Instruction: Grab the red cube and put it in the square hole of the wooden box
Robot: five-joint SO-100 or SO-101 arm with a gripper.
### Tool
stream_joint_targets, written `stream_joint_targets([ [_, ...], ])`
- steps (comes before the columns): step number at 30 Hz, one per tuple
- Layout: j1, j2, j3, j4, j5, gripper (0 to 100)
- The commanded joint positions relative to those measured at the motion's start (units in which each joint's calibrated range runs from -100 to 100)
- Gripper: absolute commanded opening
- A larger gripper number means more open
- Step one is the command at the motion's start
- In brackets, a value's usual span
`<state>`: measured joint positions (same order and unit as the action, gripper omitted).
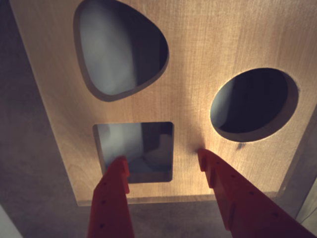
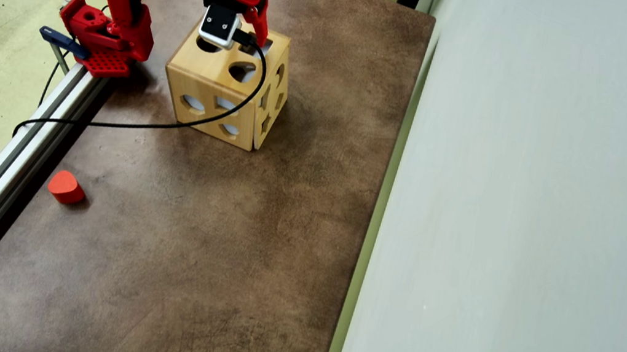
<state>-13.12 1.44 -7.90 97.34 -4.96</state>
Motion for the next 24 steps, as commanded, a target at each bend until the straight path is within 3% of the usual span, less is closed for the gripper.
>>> stream_joint_targets([
  [1, -0.3, -12.3, -1.0, 0.2, 0.0, 22],
  [12, -0.2, -64.3, 0.3, 0.2, 0.5, 22],
  [24, 1.5, -92.2, 13.6, 0.2, 0.6, 22],
])
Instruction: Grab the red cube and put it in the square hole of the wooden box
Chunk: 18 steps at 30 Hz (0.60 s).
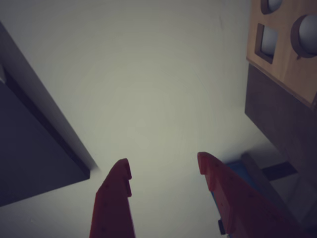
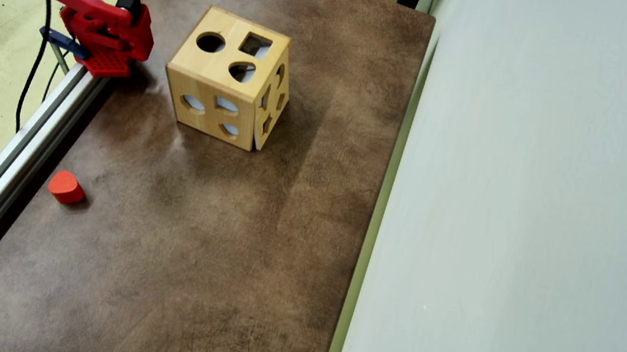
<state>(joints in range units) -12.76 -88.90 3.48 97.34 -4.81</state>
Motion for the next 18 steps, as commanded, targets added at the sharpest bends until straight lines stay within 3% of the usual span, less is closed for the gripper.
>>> stream_joint_targets([
  [1, 2.4, -2.1, 2.8, 0.3, 0.4, 22],
  [7, 15.1, -5.2, 3.2, 0.3, 0.6, 22],
  [12, 17.1, -5.9, 4.6, 0.3, 2.7, 21],
  [18, 17.1, -6.0, 12.6, 0.3, 4.6, 4],
])
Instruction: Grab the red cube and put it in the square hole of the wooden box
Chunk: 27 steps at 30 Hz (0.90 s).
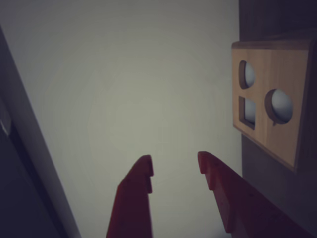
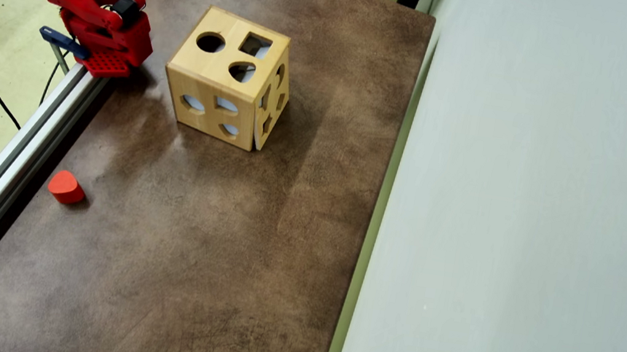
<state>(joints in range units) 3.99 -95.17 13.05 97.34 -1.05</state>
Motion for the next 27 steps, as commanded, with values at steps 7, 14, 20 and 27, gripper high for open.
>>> stream_joint_targets([
  [7, 0.5, 0.2, 7.3, 0.3, 1.6, 2],
  [14, 0.5, 0.1, 7.3, 0.8, 1.7, 2],
  [20, 0.5, 0.0, 7.4, 0.5, 1.5, 2],
  [27, 0.5, 0.0, 7.7, 0.3, 1.5, 2],
])
